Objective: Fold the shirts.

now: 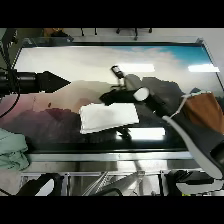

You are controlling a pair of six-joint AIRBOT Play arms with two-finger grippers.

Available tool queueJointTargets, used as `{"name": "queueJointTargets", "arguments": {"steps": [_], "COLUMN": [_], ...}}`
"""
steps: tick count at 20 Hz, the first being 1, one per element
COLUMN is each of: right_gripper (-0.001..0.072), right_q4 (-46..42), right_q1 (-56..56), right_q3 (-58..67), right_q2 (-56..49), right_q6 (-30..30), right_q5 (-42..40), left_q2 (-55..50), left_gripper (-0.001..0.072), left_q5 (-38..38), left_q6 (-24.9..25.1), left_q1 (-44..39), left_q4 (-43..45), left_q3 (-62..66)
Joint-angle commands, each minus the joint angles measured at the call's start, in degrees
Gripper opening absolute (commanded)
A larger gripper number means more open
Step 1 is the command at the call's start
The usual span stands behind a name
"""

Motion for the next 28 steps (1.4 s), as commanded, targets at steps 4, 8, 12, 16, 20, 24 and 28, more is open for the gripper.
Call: {"name": "queueJointTargets", "arguments": {"steps": [4,8,12,16,20,24,28], "right_gripper": [0.0582,0.0582,0.0579,0.0575,0.0431,0.0019,0.0018], "right_q4": [-9.2,-8.5,0.9,2.2,2.3,4.4,4.6], "right_q1": [-27.7,-28.2,-26.9,-24.0,-20.8,-20.5,-24.5], "right_q3": [-0.2,-0.2,-0.2,-0.2,-0.2,1.1,7.5], "right_q2": [-1.8,-10.1,-15.5,-18.1,-18.9,-16.7,-7.0], "right_q6": [12.3,11.7,5.4,4.6,4.5,1.6,5.1], "right_q5": [30.5,31.9,31.6,28.8,27.8,30.5,32.7], "left_q2": [1.4,1.4,1.4,1.4,1.4,1.4,1.4], "left_gripper": [0.0017,0.0017,0.0017,0.0017,0.0017,0.0017,0.0017], "left_q5": [0.0,0.0,0.1,0.2,0.0,-0.2,-0.5], "left_q6": [0.2,0.1,0.2,0.2,0.1,0.1,0.2], "left_q1": [0.0,0.0,0.0,0.0,0.0,0.0,0.0], "left_q4": [0.0,0.0,0.0,0.0,0.0,0.0,0.0], "left_q3": [-0.5,-0.5,-0.5,-0.5,-0.5,-0.5,-0.5]}}
